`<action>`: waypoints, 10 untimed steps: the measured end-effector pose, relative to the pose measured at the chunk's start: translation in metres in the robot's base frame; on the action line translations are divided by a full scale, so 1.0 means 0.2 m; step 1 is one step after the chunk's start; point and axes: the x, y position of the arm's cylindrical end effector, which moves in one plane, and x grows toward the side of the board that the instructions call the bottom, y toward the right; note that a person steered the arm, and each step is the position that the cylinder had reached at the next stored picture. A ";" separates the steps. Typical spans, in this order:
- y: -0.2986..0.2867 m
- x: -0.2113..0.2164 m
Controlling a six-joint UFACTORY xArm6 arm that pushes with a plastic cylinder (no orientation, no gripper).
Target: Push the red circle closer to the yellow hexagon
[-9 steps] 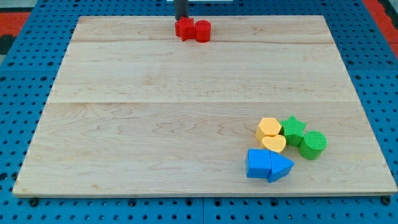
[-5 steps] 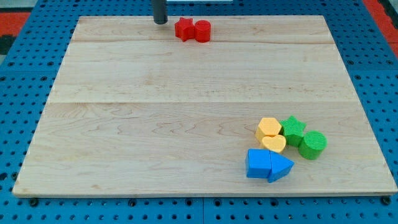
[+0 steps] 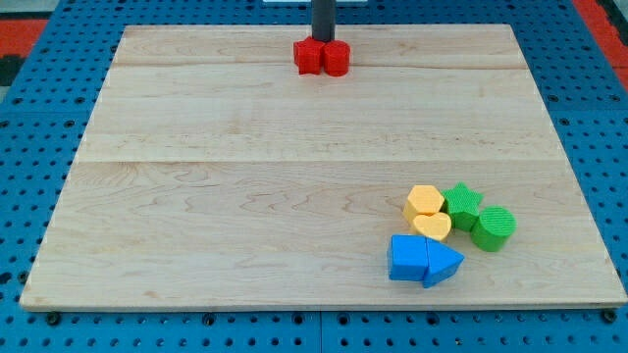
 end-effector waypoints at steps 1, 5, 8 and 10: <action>0.03 0.05; 0.27 0.34; 0.06 0.45; 0.02 0.45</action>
